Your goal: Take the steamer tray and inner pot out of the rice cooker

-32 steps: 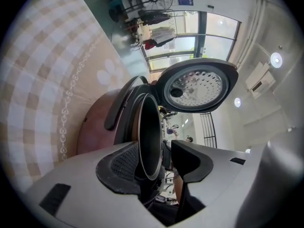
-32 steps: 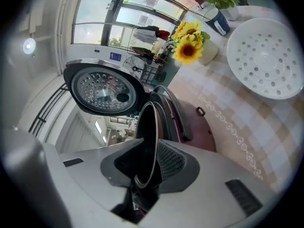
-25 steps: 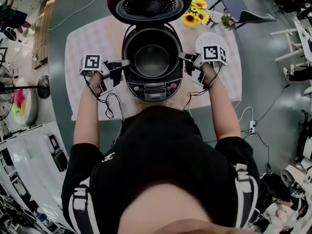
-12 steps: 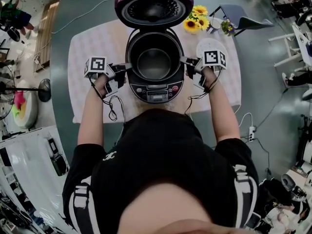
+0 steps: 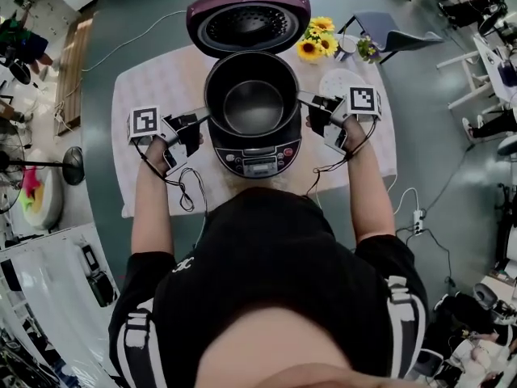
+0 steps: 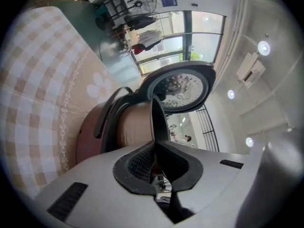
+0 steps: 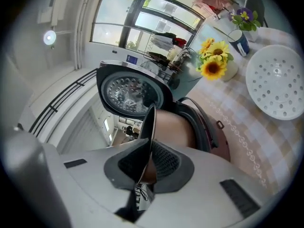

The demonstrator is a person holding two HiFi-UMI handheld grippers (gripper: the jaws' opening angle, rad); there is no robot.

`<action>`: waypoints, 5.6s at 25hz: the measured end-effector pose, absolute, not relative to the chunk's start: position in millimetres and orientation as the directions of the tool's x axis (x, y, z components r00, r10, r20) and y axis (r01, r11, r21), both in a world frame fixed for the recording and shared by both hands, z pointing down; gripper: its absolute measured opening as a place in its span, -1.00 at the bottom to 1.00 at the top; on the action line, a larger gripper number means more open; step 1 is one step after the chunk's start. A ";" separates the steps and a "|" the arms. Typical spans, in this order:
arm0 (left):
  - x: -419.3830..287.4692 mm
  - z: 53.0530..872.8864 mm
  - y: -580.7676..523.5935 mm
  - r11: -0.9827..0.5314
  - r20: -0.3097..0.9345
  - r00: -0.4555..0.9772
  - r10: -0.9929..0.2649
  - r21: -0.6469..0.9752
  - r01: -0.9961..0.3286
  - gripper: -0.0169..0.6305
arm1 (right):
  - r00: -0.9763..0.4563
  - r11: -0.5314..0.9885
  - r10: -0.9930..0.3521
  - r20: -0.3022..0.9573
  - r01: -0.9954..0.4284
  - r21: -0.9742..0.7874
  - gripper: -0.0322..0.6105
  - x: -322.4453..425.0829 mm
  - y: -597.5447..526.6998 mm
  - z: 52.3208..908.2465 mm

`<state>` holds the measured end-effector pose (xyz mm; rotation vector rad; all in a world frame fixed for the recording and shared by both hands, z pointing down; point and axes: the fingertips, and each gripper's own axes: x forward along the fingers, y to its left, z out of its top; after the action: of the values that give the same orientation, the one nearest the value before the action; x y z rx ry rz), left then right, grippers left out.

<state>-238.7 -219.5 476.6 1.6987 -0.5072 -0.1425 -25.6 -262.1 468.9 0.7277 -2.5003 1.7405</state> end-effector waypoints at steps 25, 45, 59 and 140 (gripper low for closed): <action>-192.7 367.5 -198.6 -0.310 0.031 0.925 -0.378 0.937 -0.158 -0.90 | -0.882 0.408 -0.452 0.131 -0.335 -0.849 -0.85 15.3 -219.7 371.4; 16.5 378.6 -190.9 -0.338 0.057 0.996 -0.075 0.938 -0.079 -0.90 | -0.719 0.295 -0.683 0.133 -0.438 -0.849 -0.85 221.9 -160.8 390.7; 126.7 455.7 -170.5 -0.274 0.214 0.975 0.053 0.942 -0.192 -0.90 | -0.670 0.240 -0.721 0.178 -0.482 -0.843 -0.85 326.9 -127.9 447.1; -12.9 334.9 -177.3 -0.529 0.029 0.529 -0.848 -0.105 -0.842 -0.70 | -0.108 0.109 -0.988 -0.111 -0.994 0.000 -0.67 164.5 -144.5 321.2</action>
<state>-12.9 -177.3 334.9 2.8141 -1.5589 0.1236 164.5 -144.5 321.2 2.1508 -2.3990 -0.1204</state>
